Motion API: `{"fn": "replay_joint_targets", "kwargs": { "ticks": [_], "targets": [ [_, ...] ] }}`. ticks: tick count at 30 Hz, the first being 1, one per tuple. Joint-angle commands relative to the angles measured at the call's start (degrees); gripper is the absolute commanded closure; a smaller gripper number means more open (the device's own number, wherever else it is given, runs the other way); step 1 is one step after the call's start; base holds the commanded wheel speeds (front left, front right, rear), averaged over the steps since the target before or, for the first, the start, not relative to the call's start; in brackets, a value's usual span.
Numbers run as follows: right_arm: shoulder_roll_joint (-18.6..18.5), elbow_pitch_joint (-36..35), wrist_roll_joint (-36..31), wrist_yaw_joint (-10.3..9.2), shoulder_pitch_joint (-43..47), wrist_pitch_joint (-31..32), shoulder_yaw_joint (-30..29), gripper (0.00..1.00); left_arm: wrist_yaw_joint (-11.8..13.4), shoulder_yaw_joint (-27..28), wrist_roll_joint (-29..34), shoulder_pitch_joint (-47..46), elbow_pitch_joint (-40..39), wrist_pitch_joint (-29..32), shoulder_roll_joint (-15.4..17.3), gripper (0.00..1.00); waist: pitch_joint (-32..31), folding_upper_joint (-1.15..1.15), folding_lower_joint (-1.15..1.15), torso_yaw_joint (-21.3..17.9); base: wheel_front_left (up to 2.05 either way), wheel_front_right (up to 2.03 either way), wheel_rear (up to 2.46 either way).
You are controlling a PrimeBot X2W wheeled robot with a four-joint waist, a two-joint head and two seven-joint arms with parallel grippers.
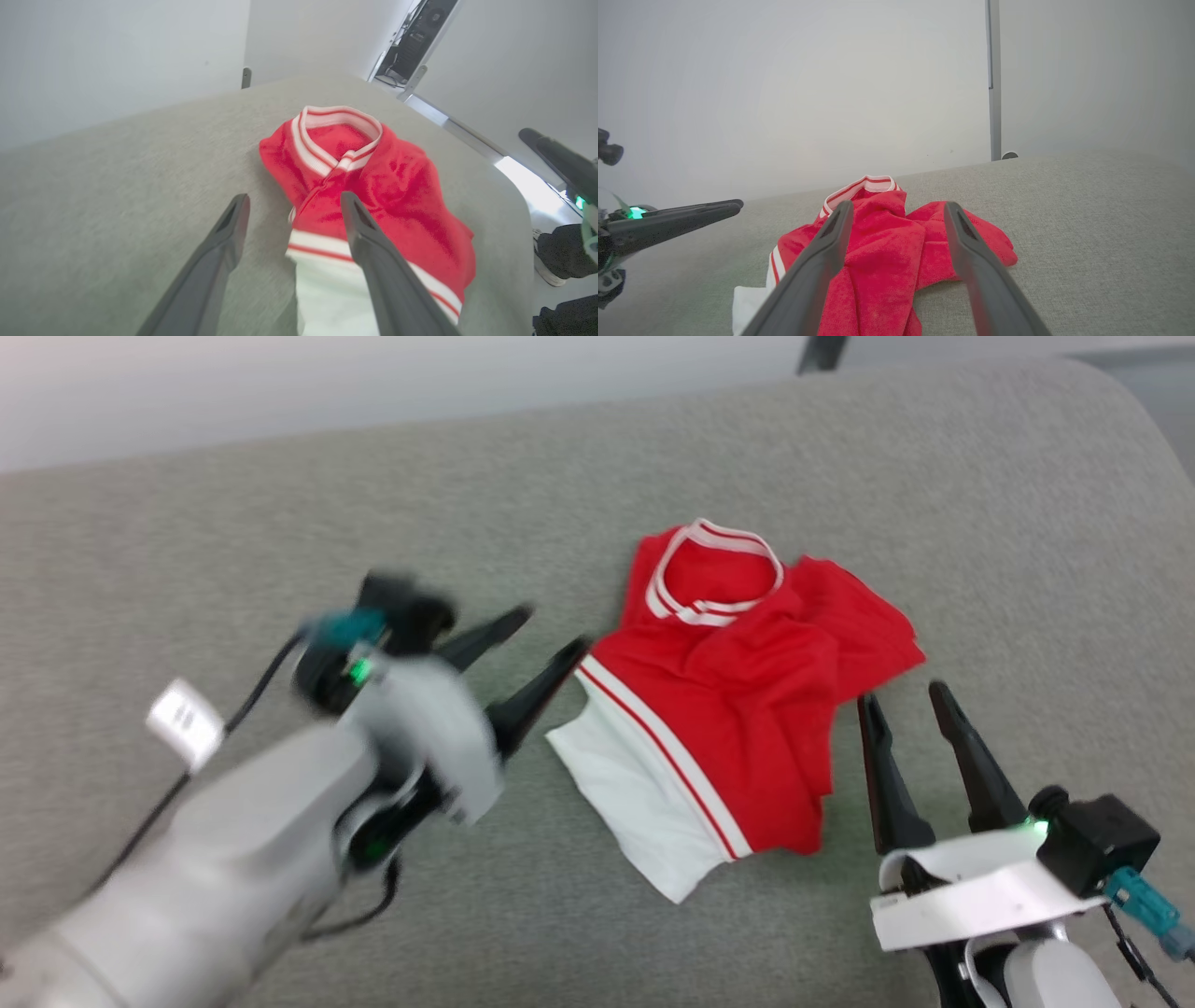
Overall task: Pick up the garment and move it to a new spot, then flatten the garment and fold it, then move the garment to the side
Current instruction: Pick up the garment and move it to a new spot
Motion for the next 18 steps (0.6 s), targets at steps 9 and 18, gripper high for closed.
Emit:
{"fn": "replay_joint_targets", "kwargs": {
  "ticks": [9, 18],
  "targets": [
    [-1.0, 1.6, -1.0, -0.02, 7.6, -0.1, -5.7, 0.00, 0.9, 17.1, -0.7, 19.3, 4.9, -4.0, -0.1, 0.00, -5.8, 0.00, 0.00, 7.2, 0.00, 0.00, 0.00],
    [-2.0, 0.0, -0.9, -0.02, 13.1, 0.9, -8.6, 0.00, 4.7, 42.2, 16.2, 41.4, -3.4, -4.1, -4.9, 0.00, -8.4, 0.00, 0.00, 9.5, 0.00, 0.00, 0.00]
  ]
}}
